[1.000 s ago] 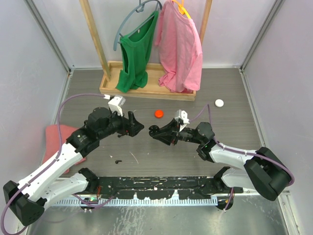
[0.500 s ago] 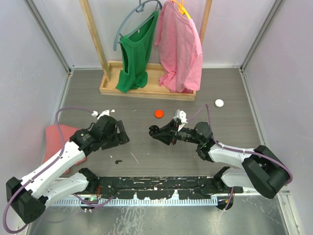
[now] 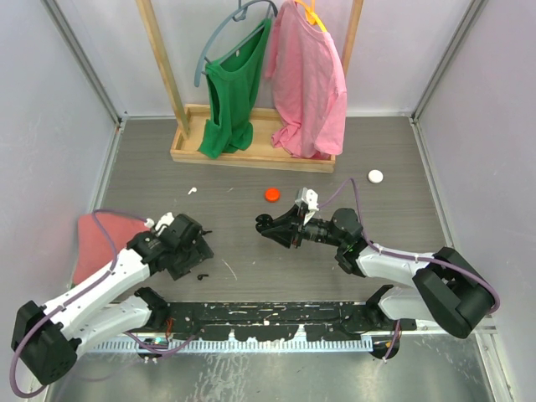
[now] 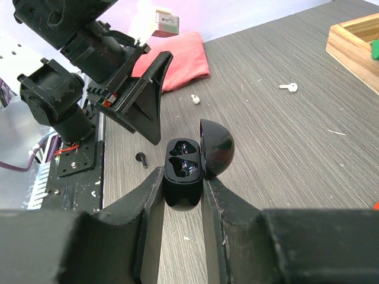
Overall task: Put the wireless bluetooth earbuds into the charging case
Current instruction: Pick up the earbud from the center of the board.
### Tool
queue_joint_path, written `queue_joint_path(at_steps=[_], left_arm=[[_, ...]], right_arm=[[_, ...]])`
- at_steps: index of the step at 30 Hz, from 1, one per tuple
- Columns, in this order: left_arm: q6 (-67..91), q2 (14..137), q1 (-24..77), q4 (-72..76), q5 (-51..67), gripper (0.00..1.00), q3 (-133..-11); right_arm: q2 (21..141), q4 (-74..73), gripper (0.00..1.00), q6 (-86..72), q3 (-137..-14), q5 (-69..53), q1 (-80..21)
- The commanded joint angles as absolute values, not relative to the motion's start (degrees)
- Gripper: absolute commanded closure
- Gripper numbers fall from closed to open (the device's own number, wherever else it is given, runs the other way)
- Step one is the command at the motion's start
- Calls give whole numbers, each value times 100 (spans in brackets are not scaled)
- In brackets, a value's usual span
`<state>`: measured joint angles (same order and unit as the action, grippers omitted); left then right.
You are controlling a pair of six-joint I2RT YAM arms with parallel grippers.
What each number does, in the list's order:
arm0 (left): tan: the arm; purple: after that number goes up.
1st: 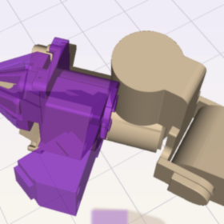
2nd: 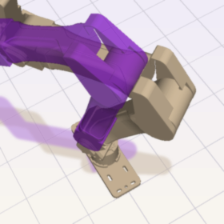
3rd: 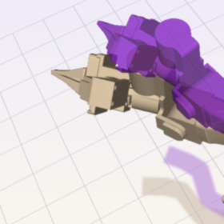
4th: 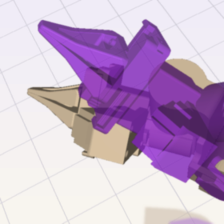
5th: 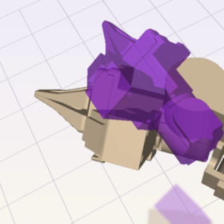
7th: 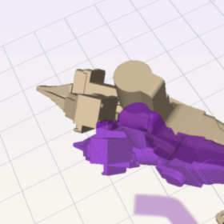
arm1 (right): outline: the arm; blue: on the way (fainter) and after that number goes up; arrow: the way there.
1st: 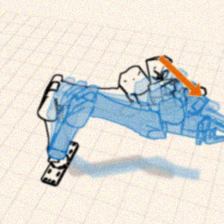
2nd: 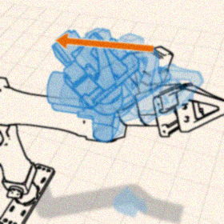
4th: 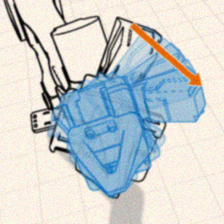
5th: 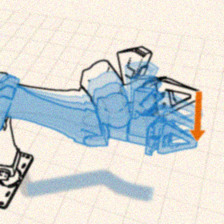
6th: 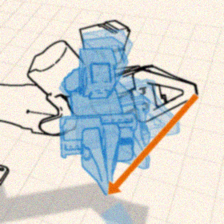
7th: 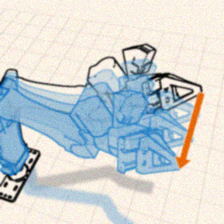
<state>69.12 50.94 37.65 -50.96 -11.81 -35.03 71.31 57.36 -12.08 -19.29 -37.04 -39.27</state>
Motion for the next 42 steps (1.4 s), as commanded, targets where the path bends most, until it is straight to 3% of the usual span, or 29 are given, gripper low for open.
queue_joint_path(at_steps=[1, 18, 33, 42], left_arm=[[7709, 5250, 3744, -5076, -1369, 24, -3487], [8349, 6547, 3744, -5203, -1051, 48, -3649], [8512, 6842, 3744, -4810, -984, 52, -3368], [8103, 7226, 3744, -4748, -1012, 63, -3640]], right_arm=[[7129, 5848, 91, -1047, -2030, -3571, -3954], [7154, 5721, 91, -1006, -2074, -3516, -3952], [7129, 5610, 91, -962, -2101, -3507, -3951], [7084, 5587, 91, -963, -2105, -3507, -3953]])
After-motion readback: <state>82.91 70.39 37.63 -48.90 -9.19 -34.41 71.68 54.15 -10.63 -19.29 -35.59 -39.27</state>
